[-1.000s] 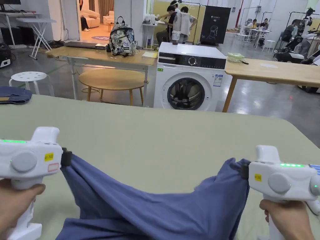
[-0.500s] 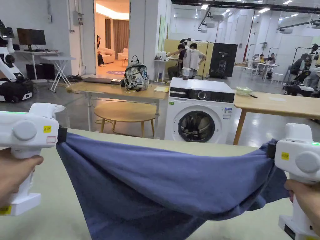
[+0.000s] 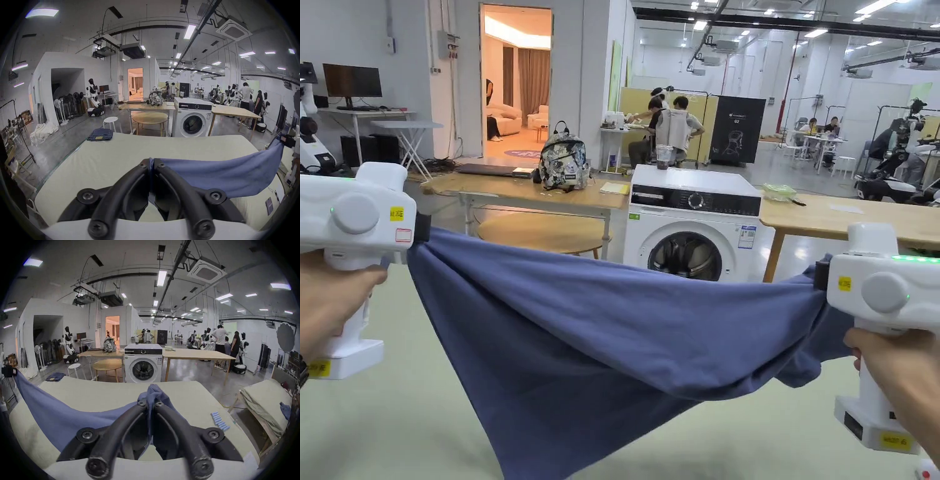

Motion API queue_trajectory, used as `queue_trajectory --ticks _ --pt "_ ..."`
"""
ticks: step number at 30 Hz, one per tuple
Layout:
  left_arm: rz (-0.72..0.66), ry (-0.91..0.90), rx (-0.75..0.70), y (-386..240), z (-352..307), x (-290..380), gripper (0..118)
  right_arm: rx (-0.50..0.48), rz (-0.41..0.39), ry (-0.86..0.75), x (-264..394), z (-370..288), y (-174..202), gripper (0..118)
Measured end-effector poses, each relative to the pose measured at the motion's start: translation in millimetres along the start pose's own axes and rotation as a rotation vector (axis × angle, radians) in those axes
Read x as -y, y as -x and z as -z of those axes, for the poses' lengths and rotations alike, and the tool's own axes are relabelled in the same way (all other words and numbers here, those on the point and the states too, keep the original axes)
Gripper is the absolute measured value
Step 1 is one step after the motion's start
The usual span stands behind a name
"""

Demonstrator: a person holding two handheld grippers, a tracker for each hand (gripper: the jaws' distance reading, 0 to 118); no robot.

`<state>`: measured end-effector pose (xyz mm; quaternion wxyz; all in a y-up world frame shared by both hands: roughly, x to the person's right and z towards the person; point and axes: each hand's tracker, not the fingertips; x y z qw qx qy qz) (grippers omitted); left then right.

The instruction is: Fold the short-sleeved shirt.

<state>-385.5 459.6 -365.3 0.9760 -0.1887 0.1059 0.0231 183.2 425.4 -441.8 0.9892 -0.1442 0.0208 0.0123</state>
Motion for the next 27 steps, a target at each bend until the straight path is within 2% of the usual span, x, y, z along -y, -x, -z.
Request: queue_trajectory --ticks 5,8,11,16,20,27 --pt "0.014 0.050 0.014 -5.3 3.7 43.3 0 -0.005 -0.031 0.076 46.3 8.9 1.7 2" --pt "0.018 0.113 0.042 -8.3 4.8 87.4 0 0.028 -0.083 0.149 90.8 10.3 2.7 2" --pt "0.013 0.167 0.061 -6.3 4.7 134.0 0 0.024 -0.101 0.212 138.9 14.0 -0.3 2" --pt "-0.037 0.256 0.114 8.6 -3.0 214.2 0 0.036 -0.119 0.278 207.6 -15.0 -4.4 2" --pt "-0.019 0.303 0.116 7.7 -32.7 269.9 0 0.054 -0.153 0.300 239.9 -54.5 -3.4 2" --pt "-0.055 0.430 0.132 13.3 -60.5 353.1 0 0.070 -0.143 0.366 273.8 -92.2 -6.0 2"
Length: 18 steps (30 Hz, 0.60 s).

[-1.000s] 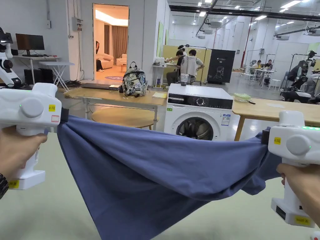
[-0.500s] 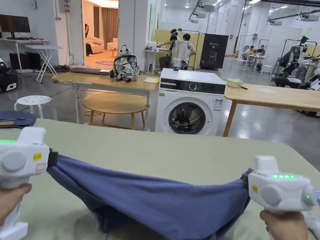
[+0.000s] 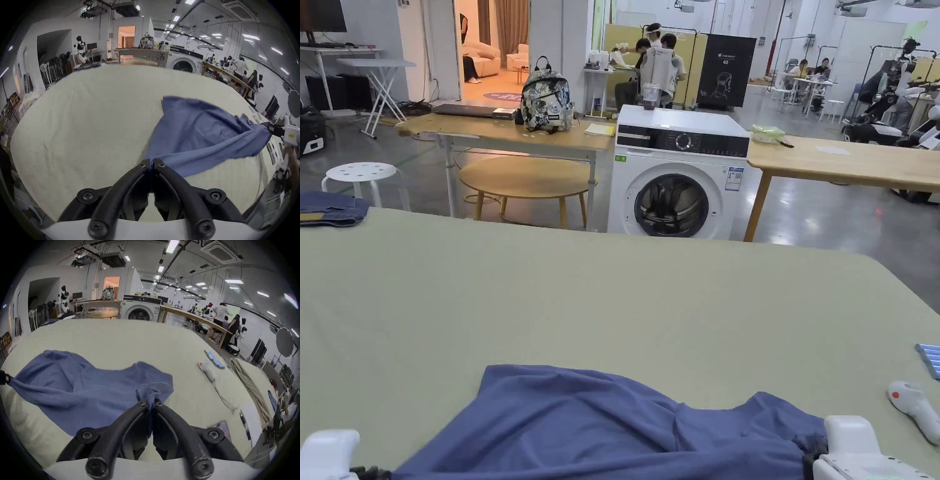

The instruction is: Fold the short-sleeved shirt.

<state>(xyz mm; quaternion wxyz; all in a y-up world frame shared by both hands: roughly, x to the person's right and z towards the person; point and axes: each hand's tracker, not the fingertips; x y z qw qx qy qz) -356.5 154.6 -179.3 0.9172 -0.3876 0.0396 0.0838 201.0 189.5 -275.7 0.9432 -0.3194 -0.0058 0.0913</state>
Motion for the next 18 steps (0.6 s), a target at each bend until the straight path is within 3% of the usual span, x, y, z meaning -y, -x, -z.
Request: queue_trajectory --ticks 11,12,14,15,18 --pt "-0.019 0.093 0.019 -20.1 6.8 42.6 0 0.003 0.016 0.115 45.9 1.1 12.1 7" --pt "-0.012 0.093 0.016 -22.6 6.0 40.8 0 0.004 0.019 0.107 45.5 -1.7 13.2 15" --pt "0.009 0.067 0.010 -29.1 -0.2 34.2 8 -0.003 0.036 0.054 41.0 -4.9 10.9 59" --pt "0.014 0.033 0.007 -30.0 -3.4 26.7 12 -0.009 0.052 0.019 36.8 -9.6 11.8 72" --pt "0.013 -0.073 0.011 -43.6 -18.4 7.8 21 -0.030 0.075 -0.093 13.7 -38.7 20.9 73"
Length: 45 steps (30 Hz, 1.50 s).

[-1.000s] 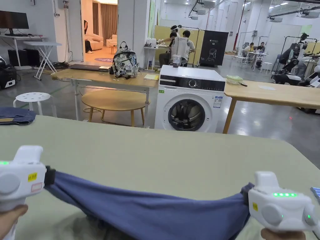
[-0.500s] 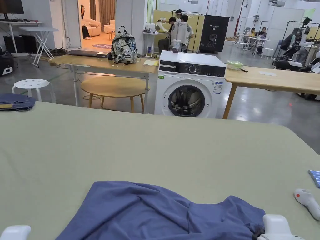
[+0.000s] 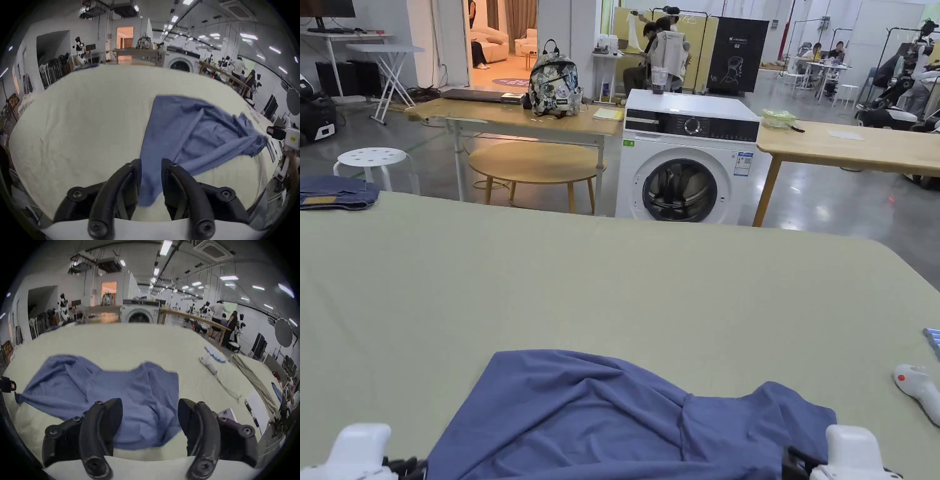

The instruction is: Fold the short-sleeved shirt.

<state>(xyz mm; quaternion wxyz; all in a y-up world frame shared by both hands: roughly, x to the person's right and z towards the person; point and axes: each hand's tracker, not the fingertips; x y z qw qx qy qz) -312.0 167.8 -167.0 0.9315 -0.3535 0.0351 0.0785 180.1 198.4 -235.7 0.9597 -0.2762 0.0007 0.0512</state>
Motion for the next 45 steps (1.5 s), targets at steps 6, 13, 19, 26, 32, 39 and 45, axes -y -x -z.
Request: queue_trajectory --ticks 6,13,19,26,32,39,45 --pt "0.035 -0.198 0.065 -29.1 -18.8 -45.3 21 -0.052 0.045 -0.190 -39.0 -34.8 33.9 73" --pt "0.095 -0.377 0.032 -74.7 -36.7 -69.5 0 -0.083 0.059 -0.324 -55.0 -43.1 68.2 0" --pt "0.140 -0.379 0.017 -96.1 -33.0 -78.3 0 -0.118 0.050 -0.337 -61.6 -36.3 84.0 0" --pt "0.079 -0.196 0.058 -63.9 26.4 -111.4 0 -0.141 0.047 -0.255 -52.1 -8.0 78.1 0" --pt "0.060 0.038 0.084 -30.2 119.3 -168.4 0 -0.112 0.053 -0.156 -37.5 22.2 61.6 0" --pt "0.074 0.298 0.082 -16.8 217.1 -207.4 0 -0.064 0.060 -0.094 -25.7 44.9 39.6 0" --pt "0.027 0.339 0.100 -15.9 248.4 -211.2 48 -0.033 0.054 -0.073 -15.0 50.6 23.7 0"
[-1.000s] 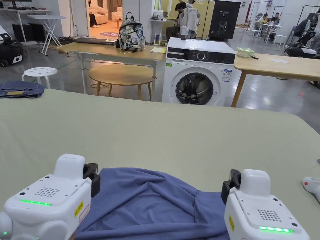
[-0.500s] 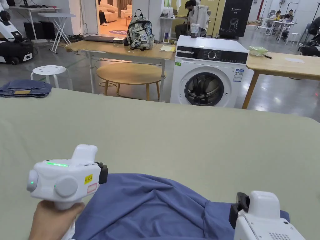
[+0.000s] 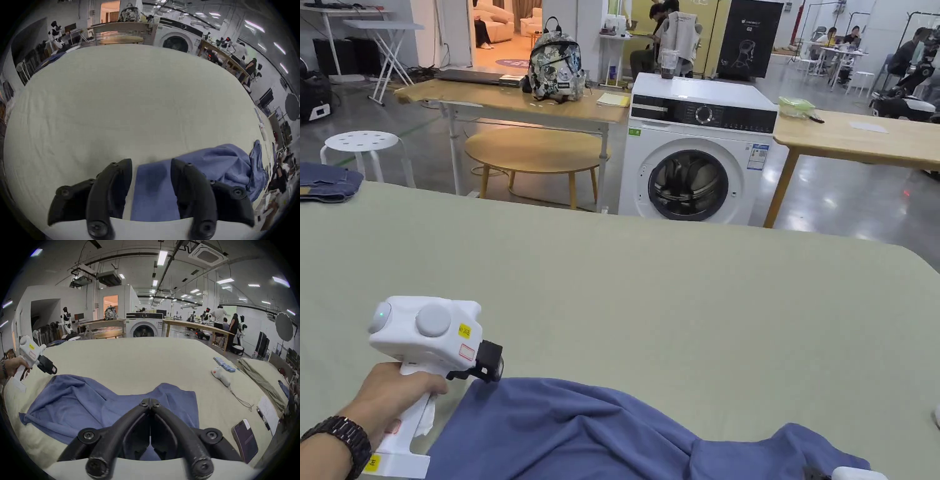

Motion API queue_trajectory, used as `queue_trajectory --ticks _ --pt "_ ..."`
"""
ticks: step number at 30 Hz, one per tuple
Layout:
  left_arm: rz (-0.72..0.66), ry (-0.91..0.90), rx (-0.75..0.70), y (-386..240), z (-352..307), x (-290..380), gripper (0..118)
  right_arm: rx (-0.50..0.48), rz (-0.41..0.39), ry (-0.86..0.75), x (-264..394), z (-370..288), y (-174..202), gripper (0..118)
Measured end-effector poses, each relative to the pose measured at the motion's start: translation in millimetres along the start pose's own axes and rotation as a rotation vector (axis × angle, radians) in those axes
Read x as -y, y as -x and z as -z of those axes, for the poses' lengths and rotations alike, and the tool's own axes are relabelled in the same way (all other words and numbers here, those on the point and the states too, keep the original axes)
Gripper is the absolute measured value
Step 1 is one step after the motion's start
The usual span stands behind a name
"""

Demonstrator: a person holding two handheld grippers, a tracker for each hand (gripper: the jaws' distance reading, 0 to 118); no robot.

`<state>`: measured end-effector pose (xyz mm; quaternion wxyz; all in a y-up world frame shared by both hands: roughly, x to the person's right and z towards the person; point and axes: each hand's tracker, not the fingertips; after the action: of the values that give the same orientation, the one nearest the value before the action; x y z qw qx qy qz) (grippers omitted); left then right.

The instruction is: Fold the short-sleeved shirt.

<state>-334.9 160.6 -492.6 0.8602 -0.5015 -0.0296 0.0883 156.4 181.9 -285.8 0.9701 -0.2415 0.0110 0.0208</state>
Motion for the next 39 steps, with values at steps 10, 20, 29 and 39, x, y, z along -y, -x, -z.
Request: queue_trajectory --ticks 10,20,29,39 --pt "0.064 0.087 -0.129 -24.4 36.0 12.8 52 0.026 0.006 0.057 12.3 5.9 -7.7 0" --pt "0.122 0.013 -0.088 -44.0 11.2 29.8 0 0.044 0.054 0.127 -4.4 17.3 -38.7 0" --pt "0.091 -0.156 -0.055 -40.6 -67.5 62.8 0 0.059 0.163 0.428 -44.5 105.6 -115.5 66" --pt "0.082 -0.183 -0.060 -38.6 -106.5 93.2 0 0.079 0.215 0.616 -29.0 153.3 -131.0 66"
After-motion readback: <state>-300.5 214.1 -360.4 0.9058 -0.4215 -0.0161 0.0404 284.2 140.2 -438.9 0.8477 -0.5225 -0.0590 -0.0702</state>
